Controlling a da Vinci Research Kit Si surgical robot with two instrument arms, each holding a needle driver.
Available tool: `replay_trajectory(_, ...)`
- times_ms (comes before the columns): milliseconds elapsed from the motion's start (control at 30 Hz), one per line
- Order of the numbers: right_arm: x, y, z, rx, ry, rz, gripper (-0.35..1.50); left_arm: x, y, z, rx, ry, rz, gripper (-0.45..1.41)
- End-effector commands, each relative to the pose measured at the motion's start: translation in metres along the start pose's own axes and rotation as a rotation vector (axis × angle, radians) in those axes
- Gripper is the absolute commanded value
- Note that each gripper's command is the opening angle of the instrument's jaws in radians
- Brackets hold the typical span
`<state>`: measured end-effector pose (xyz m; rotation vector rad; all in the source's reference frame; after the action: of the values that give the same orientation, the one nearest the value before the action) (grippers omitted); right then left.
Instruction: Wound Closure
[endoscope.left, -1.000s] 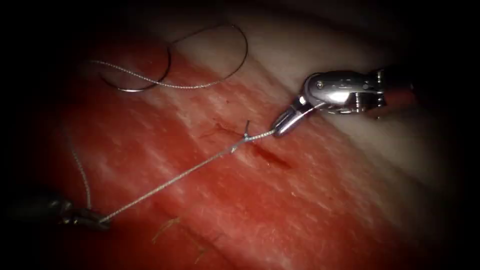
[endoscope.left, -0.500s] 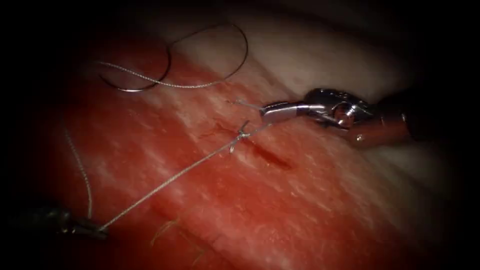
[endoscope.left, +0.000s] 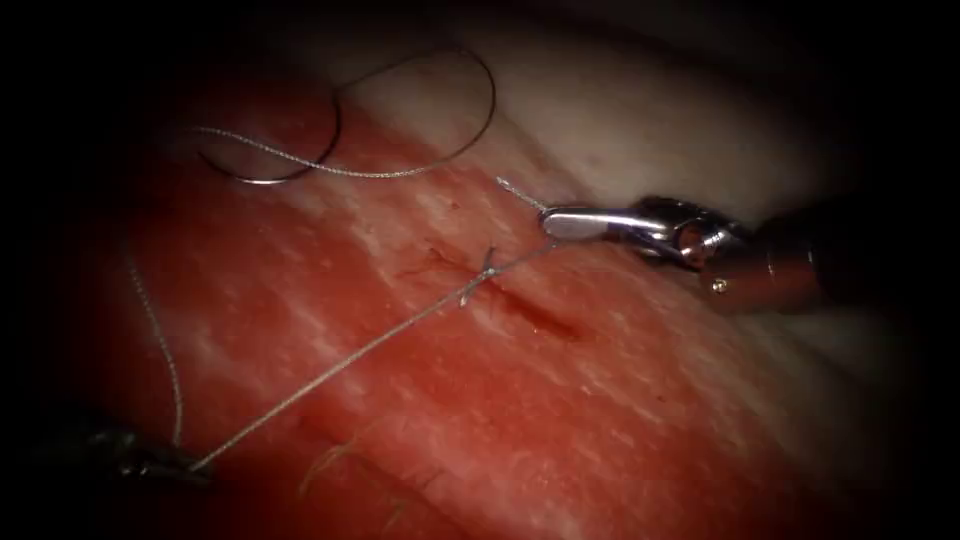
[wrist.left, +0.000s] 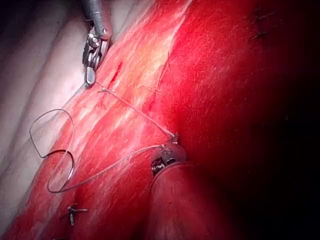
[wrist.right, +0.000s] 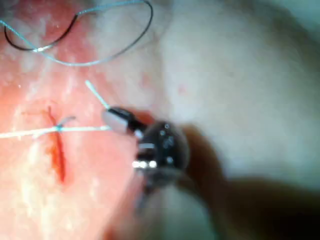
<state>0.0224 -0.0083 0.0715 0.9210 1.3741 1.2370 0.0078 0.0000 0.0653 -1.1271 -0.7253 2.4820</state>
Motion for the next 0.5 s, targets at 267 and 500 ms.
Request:
replay_trajectory(267, 0.0007, -0.0005, 0.0000, -0.002, 0.000, -0.030, -0.35, 0.0008, 0.0012, -0.0017, -0.004, -0.003, -0.005, -0.45)
replay_trajectory(500, 0.0021, -0.0005, -0.0004, -0.034, -0.017, -0.141, -0.35, 0.0010, 0.0013, -0.0023, 0.014, -0.006, -0.009, -0.45)
